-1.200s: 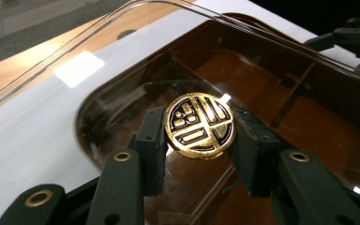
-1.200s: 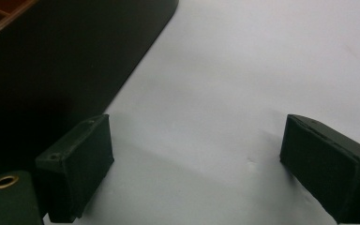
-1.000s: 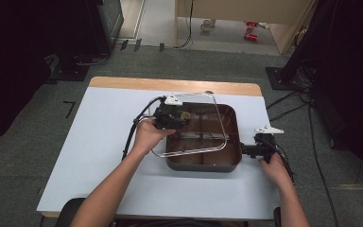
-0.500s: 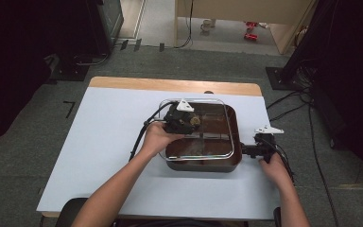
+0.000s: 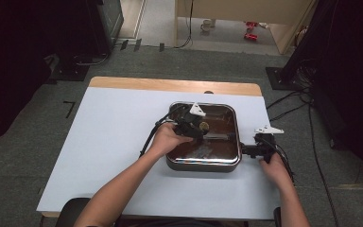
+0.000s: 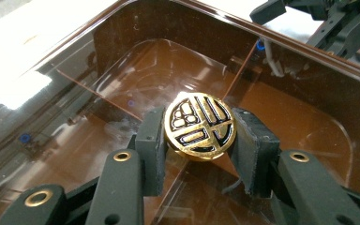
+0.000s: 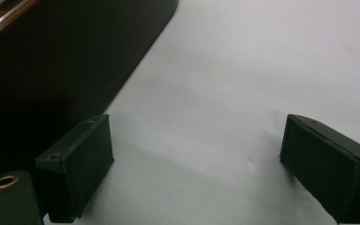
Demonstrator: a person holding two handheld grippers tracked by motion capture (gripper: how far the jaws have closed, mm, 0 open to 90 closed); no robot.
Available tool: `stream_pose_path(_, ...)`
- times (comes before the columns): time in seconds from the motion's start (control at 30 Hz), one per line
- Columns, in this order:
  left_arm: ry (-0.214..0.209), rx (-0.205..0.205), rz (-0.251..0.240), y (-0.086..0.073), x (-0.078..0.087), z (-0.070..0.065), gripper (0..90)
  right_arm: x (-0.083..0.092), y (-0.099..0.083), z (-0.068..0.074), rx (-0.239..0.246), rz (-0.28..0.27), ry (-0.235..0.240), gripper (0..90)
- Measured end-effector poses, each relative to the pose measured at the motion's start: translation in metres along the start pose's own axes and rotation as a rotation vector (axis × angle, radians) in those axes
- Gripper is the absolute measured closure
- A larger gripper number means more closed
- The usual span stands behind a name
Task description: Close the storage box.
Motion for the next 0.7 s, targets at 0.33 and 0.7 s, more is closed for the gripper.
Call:
stream_pose_path(0.33,-0.011,0.039,-0.023,-0.0023,-0.0026,-0.0006,59.0,-0.0001,0.0001,-0.0001,0.002,-0.001,-0.001,9.2)
stream_pose_path(0.7,-0.028,0.059,-0.021,0.0002,0.005,-0.0012,47.1,-0.0001,0.0,-0.0002,0.003,-0.001,-0.001,9.2)
Point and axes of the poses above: each handheld gripper's, and its own axes: x roughly backward along the jaws, y roughly out of its top, z roughly to its left, the point moved 7 cm from there along -x, roughly forward along the jaws, and after that the axes turned 9 degrees about x, right-handed, at the moved point
